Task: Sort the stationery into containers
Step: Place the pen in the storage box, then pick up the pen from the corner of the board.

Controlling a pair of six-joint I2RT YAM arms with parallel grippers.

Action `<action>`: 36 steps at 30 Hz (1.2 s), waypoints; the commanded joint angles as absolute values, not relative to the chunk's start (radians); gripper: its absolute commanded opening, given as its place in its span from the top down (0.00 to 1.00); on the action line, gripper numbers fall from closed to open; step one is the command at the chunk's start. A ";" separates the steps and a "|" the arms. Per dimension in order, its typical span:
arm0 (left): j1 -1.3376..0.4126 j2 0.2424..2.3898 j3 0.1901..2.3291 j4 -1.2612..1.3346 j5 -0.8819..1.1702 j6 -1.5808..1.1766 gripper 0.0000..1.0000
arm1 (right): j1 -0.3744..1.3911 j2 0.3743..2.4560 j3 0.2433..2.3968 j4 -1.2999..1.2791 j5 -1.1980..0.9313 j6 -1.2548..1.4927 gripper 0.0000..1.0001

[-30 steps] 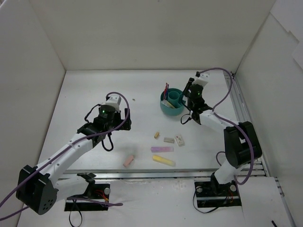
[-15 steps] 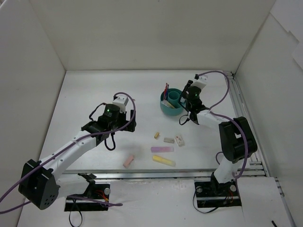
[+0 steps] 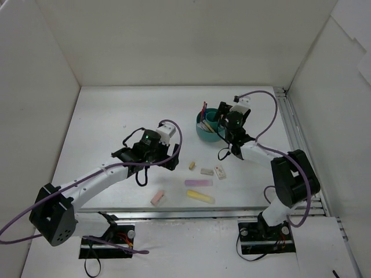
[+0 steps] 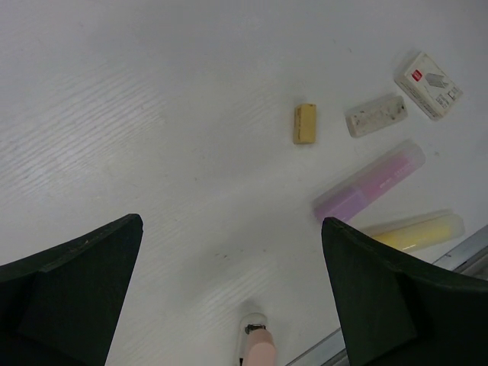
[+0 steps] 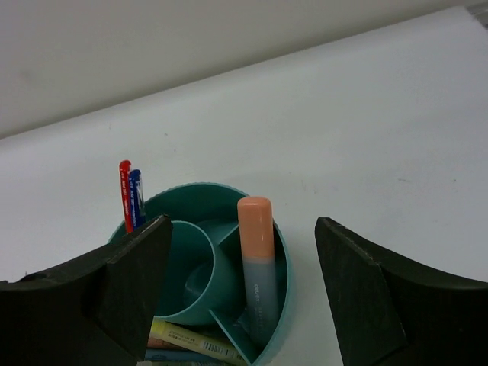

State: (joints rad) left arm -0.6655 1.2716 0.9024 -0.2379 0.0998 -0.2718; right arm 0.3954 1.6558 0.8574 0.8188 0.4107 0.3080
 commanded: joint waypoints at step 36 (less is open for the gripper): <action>-0.979 1.735 1.121 -0.322 0.193 -0.077 0.28 | 0.308 1.062 0.669 0.675 0.242 0.202 0.02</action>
State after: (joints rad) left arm -0.9516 1.7618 1.0996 -0.2920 0.2096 -0.0788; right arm 0.3210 1.1027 0.6685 0.6270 0.2569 0.1886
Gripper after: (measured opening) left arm 0.724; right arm 0.979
